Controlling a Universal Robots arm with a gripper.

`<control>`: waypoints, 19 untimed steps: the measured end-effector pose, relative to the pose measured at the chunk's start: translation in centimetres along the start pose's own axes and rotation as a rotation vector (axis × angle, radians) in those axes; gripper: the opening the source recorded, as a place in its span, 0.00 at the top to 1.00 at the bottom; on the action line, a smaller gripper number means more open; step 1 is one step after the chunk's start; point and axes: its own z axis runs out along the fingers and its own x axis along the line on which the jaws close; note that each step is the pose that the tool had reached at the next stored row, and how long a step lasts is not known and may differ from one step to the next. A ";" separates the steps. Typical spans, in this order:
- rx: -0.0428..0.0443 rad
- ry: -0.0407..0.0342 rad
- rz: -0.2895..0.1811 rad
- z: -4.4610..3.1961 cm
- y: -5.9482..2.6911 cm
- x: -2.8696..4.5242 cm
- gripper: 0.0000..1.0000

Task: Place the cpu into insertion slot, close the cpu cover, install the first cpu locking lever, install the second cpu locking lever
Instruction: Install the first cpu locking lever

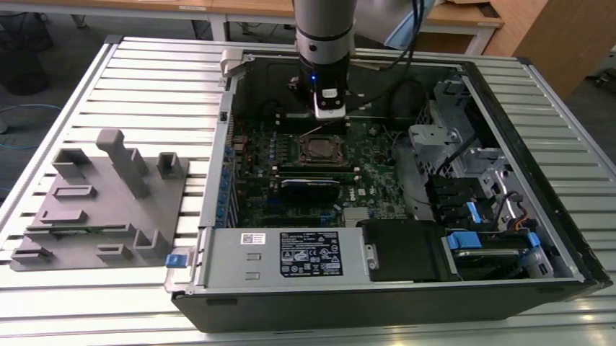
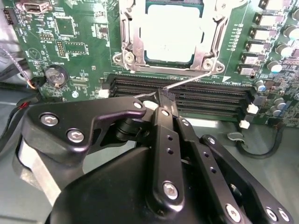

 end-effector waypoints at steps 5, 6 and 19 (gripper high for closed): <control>0.0000 0.0000 0.000 0.34 -0.09 0.00 0.89; 0.0002 0.0000 0.000 0.34 -0.09 0.00 0.89; 0.0000 0.0000 0.000 1.05 -0.13 -0.21 0.89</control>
